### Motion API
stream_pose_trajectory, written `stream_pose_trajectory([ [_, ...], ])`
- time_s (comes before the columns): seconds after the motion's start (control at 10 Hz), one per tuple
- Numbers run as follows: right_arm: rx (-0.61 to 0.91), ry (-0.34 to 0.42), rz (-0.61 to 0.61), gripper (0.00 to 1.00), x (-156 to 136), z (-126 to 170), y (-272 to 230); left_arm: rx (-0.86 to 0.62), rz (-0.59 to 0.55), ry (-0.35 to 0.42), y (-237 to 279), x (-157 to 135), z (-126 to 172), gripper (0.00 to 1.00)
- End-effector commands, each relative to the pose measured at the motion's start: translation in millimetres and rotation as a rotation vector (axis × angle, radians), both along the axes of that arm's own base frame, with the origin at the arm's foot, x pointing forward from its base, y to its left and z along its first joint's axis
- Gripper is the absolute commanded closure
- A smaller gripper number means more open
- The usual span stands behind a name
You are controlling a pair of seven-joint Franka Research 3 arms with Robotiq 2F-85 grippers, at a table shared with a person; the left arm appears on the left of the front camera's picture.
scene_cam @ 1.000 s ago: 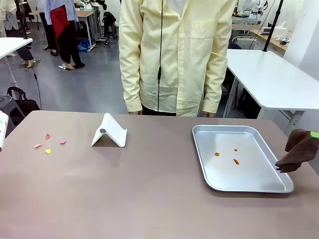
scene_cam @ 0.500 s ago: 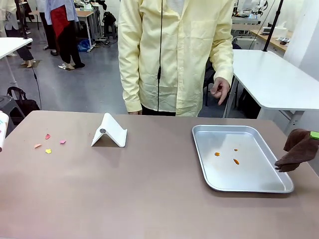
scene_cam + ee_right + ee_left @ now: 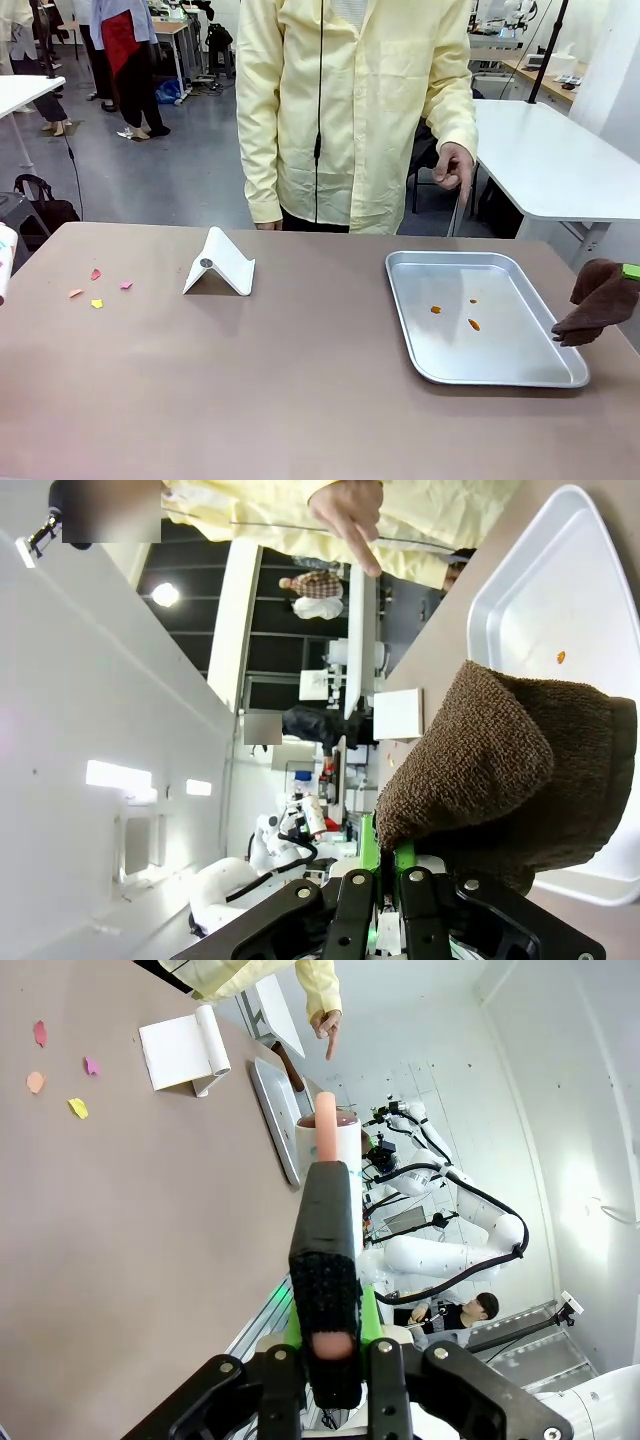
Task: Clean the surface of the table.
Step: If a person points to the right, clean the right side of the table with your right hand, and if they point to the left, clean the left side with your left hand.
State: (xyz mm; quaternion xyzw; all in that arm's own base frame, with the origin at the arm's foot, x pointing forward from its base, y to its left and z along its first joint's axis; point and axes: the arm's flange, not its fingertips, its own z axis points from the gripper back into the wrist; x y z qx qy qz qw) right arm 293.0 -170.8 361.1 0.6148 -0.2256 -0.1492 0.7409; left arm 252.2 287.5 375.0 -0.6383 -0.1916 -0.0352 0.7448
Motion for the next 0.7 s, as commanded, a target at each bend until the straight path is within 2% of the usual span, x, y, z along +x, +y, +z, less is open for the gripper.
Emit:
stream_pose_trajectory([
  [0.0, 0.027, 0.004, -0.005, 1.00, -2, 6, -1, -0.008, -0.002, -0.028, -3, -3, 3, 1.00],
  [0.1, 0.000, 0.000, 0.000, 0.94, 0, 0, 0, -0.008, -0.002, -0.028, -3, -3, 3, 1.00],
  [0.5, -0.235, -0.060, 0.145, 0.94, 39, 37, 36, -0.008, -0.002, -0.028, -3, -3, 3, 1.00],
  [0.6, -0.319, -0.044, 0.168, 0.94, 50, 45, 46, -0.008, -0.002, -0.028, -3, -3, 3, 1.00],
])
